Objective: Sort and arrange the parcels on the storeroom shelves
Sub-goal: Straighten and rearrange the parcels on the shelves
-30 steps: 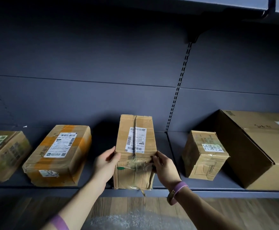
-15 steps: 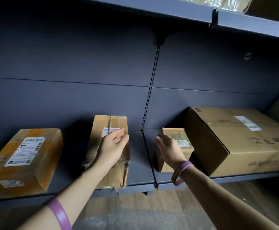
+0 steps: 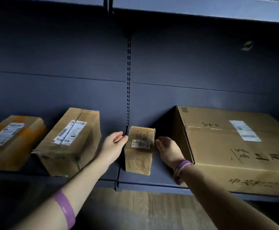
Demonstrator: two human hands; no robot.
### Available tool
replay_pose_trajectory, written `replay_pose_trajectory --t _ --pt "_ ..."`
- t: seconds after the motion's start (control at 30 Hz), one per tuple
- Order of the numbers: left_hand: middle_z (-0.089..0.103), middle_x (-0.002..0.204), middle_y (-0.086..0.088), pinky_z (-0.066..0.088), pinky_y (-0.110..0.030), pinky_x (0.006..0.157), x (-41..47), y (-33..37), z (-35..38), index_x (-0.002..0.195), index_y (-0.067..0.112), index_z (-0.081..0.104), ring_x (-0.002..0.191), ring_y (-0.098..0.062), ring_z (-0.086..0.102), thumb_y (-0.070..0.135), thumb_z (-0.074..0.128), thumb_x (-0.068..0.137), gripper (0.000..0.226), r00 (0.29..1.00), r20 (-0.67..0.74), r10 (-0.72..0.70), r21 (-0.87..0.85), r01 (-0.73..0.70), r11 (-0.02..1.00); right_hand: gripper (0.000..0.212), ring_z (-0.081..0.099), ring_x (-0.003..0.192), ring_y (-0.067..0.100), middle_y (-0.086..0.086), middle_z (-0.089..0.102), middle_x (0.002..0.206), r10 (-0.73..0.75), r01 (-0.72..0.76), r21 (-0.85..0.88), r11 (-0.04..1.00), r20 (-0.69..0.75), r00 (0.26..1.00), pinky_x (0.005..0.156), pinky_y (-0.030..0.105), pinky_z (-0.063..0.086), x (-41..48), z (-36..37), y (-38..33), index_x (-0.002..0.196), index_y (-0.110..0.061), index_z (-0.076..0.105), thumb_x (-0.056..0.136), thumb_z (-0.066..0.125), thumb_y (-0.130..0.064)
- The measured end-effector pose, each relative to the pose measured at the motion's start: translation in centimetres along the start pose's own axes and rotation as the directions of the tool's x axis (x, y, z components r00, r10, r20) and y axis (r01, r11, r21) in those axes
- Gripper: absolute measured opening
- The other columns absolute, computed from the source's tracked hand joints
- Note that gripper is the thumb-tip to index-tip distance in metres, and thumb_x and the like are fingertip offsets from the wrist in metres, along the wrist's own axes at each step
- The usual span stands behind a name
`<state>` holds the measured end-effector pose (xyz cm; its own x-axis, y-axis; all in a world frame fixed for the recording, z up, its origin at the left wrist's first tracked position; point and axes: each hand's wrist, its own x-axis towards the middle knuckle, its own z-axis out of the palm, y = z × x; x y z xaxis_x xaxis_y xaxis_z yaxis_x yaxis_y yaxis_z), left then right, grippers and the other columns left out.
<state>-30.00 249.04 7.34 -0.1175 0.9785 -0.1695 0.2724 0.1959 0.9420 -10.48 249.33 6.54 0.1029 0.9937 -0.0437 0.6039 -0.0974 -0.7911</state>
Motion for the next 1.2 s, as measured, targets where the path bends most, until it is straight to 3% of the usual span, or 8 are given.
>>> replay_pose_trajectory --t 0.13,0.4,0.57,0.67,0.77,0.87,1.0,1.2 --pt "0.054 0.138 -0.002 0.034 -0.023 0.098 0.0 -0.8 1.0 0.136 0.014 0.051 0.125 -0.013 0.049 0.028 0.058 0.094 0.044 0.997 -0.011 -0.072 0.015 0.072 0.997 0.034 0.061 0.11 0.031 0.016 0.068 0.116 0.031 -0.032 0.002 0.999 0.063 0.997 0.08 0.024 0.04 -0.1 0.1 1.1 0.119 0.0 0.063 0.1 0.049 -0.024" --pt "0.047 0.144 -0.005 0.038 -0.041 0.11 1.9 -4.7 1.7 0.146 0.017 0.037 0.127 -0.022 0.049 0.033 0.05 0.098 0.052 0.987 0.1 -0.125 0.066 0.119 0.991 0.035 0.056 0.086 0.019 0.007 0.066 0.11 0.093 -0.105 0.079 0.991 0.139 0.986 0.074 0.031 0.044 1.3 4.6 4.3 0.125 -0.01 0.058 0.101 0.046 -0.033" --pt "0.059 0.094 0.012 0.048 -0.033 0.09 2.5 -6.1 2.9 0.134 0.012 0.054 0.09 -0.015 0.058 0.025 0.049 0.099 0.037 0.991 0.105 -0.087 0.008 0.086 0.996 0.03 0.063 0.103 0.027 0.009 0.066 0.114 0.096 -0.114 0.165 0.98 0.109 0.989 0.094 0.047 0.052 1.2 5.6 4.9 0.121 -0.011 0.059 0.103 0.043 -0.028" --pt "0.063 0.095 0.003 0.05 -0.034 0.085 2.5 -5.9 3.0 0.13 0.01 0.057 0.093 -0.023 0.061 0.019 0.058 0.096 0.036 0.991 0.078 -0.105 -0.103 0.113 0.988 0.021 0.065 0.102 0.03 0.009 0.068 0.109 0.092 -0.11 0.251 0.962 0.082 0.992 0.094 0.05 0.052 0.9 5.3 5.1 0.113 -0.013 0.062 0.102 0.047 -0.023" --pt "0.067 0.113 -0.008 0.054 -0.033 0.087 2.2 -6.0 2.6 0.121 0.008 0.062 0.103 -0.024 0.064 0.01 0.064 0.091 0.031 0.99 0.109 -0.094 -0.173 0.112 0.979 0.024 0.065 0.102 0.02 0.006 0.068 0.11 0.034 -0.034 0.301 0.953 0.007 0.999 0.093 0.035 0.054 0.6 4.7 5.7 0.12 -0.007 0.061 0.098 0.052 -0.009" --pt "0.071 0.105 -0.007 0.054 -0.037 0.091 1.5 -6.1 2.5 0.105 0.006 0.065 0.103 -0.023 0.065 -0.002 0.063 0.087 0.02 0.991 0.127 -0.036 -0.196 0.06 0.979 0.024 0.063 0.09 -0.001 -0.002 0.067 0.102 0.004 0.007 0.32 0.947 -0.035 0.999 0.076 0.008 0.049 0.1 4.5 6.3 0.115 -0.002 0.059 0.092 0.056 0.005" --pt "0.073 0.101 -0.006 0.048 -0.045 0.1 1.3 -5.8 2.9 0.099 0.005 0.065 0.103 -0.027 0.066 -0.007 0.061 0.084 0.02 0.993 0.116 0.014 -0.187 0.008 0.982 0.022 0.061 0.089 -0.001 -0.003 0.065 0.099 -0.008 0.024 0.335 0.942 -0.051 0.999 0.072 0.006 0.047 0.0 4.4 6.7 0.107 -0.004 0.056 0.09 0.055 0.01" --pt "0.074 0.095 0.007 0.053 -0.038 0.092 1.4 -6.1 3.2 0.096 0.014 0.067 0.1 -0.019 0.067 -0.003 0.063 0.085 0.02 0.993 0.118 0.029 -0.197 -0.006 0.98 0.022 0.061 0.091 0.001 -0.006 0.065 0.098 -0.018 0.04 0.343 0.939 -0.068 0.998 0.074 0.006 0.048 0.0 4.2 7.1 0.107 -0.007 0.056 0.091 0.056 0.008"
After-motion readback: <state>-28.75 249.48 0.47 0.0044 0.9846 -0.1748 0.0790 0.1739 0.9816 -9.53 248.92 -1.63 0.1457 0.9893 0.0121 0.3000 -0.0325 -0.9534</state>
